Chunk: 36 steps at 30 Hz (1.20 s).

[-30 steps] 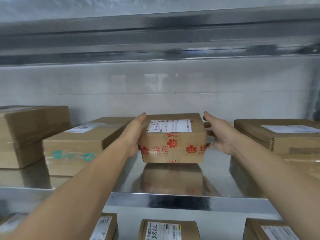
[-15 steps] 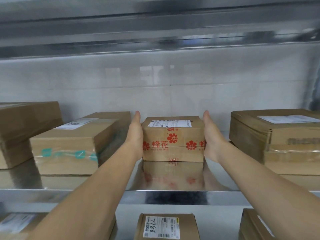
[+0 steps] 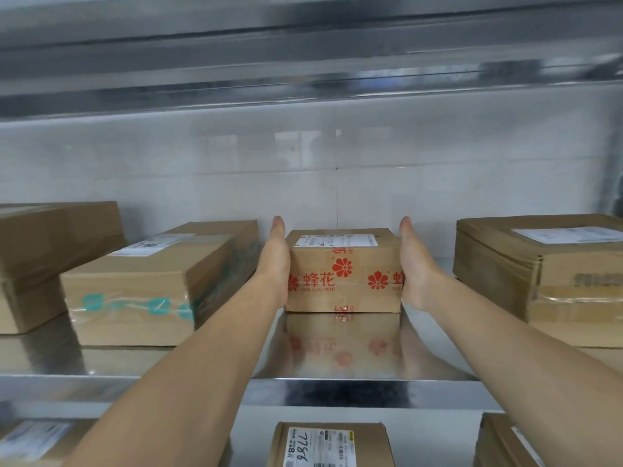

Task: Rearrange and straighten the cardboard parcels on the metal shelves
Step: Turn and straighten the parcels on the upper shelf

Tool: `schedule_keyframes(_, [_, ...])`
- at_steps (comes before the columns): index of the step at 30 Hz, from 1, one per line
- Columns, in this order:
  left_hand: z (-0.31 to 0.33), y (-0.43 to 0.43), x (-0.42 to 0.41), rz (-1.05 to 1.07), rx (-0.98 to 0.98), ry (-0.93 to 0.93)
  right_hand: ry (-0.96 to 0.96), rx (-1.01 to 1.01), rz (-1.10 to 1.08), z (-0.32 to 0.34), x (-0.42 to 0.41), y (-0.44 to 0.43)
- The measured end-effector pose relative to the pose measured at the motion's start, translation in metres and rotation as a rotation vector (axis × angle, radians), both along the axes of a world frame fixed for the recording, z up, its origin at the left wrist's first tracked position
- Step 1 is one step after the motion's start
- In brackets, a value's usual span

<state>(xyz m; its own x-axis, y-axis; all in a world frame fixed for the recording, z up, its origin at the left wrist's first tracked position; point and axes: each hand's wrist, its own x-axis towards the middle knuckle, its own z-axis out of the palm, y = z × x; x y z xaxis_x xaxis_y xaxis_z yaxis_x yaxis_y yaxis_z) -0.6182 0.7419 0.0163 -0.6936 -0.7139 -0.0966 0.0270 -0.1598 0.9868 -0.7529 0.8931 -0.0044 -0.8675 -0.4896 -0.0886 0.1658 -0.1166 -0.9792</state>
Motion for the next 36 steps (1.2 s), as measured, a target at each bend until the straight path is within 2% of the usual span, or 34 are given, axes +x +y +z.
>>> schedule_keyframes(4, [0.004, -0.003, 0.002, -0.067, -0.024, 0.002, 0.037, 0.040, -0.038, 0.001, -0.003, 0.003])
schedule_keyframes(7, [0.010, -0.014, 0.003, -0.018, -0.112, 0.030, 0.086, 0.083, -0.030, 0.012, 0.003, 0.010])
schedule_keyframes(12, [0.048, -0.024, 0.004, 0.029, -0.247, 0.132, 0.175, 0.077, -0.133, 0.048, 0.005, 0.029])
schedule_keyframes(14, [0.066, -0.020, -0.002, -0.026, -0.278, 0.175, 0.223, 0.088, -0.177, 0.063, 0.008, 0.040])
schedule_keyframes(20, [0.082, 0.037, -0.035, -0.226, -0.341, 0.241, 0.378, 0.065, -0.304, 0.093, 0.025, 0.093])
schedule_keyframes(24, [0.073, 0.088, -0.060, -0.348, -0.350, 0.288, 0.446, 0.127, -0.426, 0.099, 0.043, 0.133])
schedule_keyframes(28, [0.053, 0.152, -0.078, -0.479, -0.369, 0.296, 0.463, 0.211, -0.596, 0.089, 0.055, 0.189])
schedule_keyframes(36, [0.021, 0.208, -0.104, -0.526, -0.336, 0.218, 0.416, 0.296, -0.754, 0.074, 0.064, 0.271])
